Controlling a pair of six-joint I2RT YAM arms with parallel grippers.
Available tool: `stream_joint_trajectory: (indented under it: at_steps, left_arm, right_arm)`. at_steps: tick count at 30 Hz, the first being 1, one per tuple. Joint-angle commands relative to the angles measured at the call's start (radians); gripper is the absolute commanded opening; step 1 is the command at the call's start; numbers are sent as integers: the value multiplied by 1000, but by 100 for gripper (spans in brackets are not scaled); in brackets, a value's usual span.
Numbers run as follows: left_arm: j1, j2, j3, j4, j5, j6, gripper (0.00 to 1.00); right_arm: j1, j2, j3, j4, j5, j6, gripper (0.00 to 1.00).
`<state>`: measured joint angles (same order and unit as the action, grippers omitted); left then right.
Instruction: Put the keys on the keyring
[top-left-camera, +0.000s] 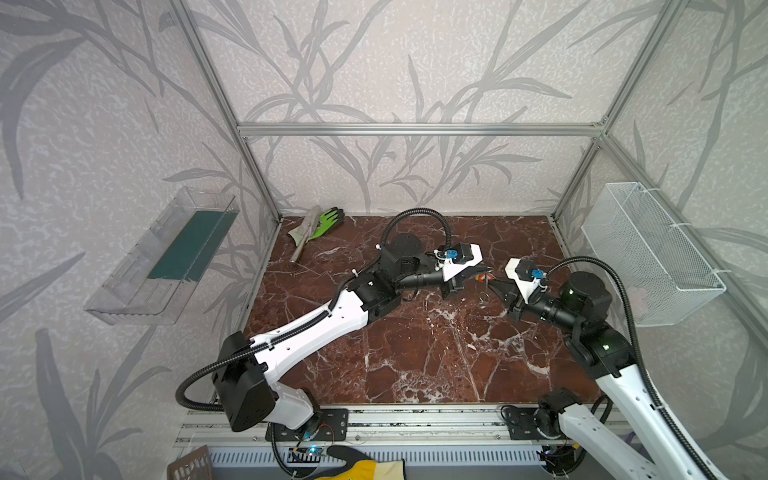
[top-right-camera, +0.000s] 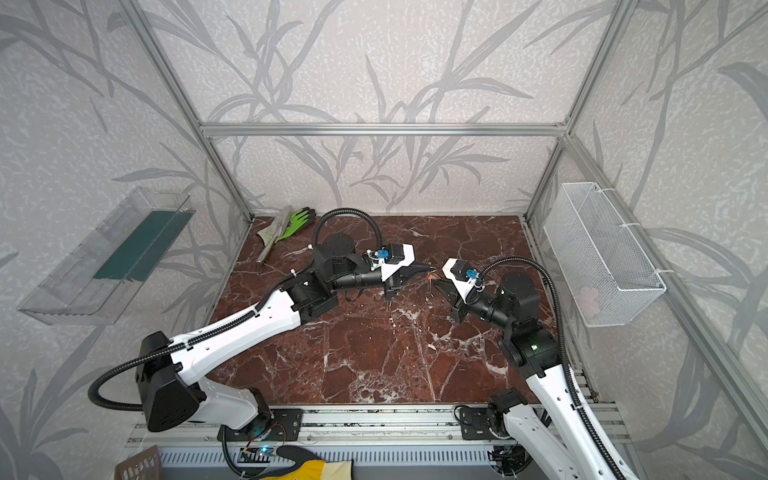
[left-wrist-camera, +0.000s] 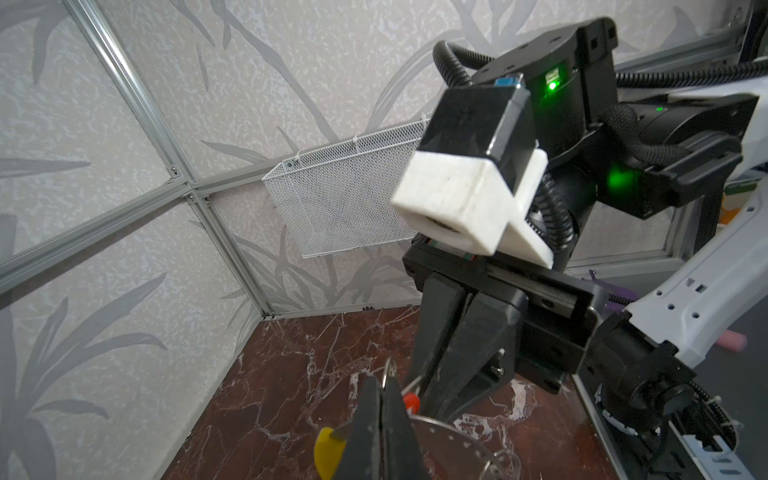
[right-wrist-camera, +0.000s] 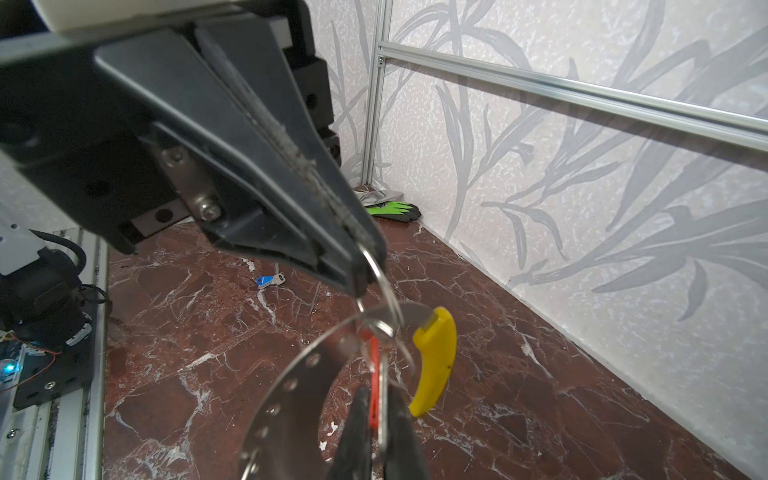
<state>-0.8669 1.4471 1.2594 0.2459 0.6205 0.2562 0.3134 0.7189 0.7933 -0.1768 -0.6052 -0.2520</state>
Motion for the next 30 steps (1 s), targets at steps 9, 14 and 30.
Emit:
stream_joint_trajectory:
  at_steps: [9, 14, 30]
  left_arm:
    - [9, 38, -56, 306, 49, -197, 0]
    - [12, 53, -79, 369, 61, -238, 0]
    - [47, 41, -85, 320, 66, -196, 0]
  right_arm:
    - [3, 43, 43, -8, -71, -72, 0]
    - [3, 70, 65, -3, -101, -87, 0]
    - [-10, 41, 71, -62, -37, -98, 0]
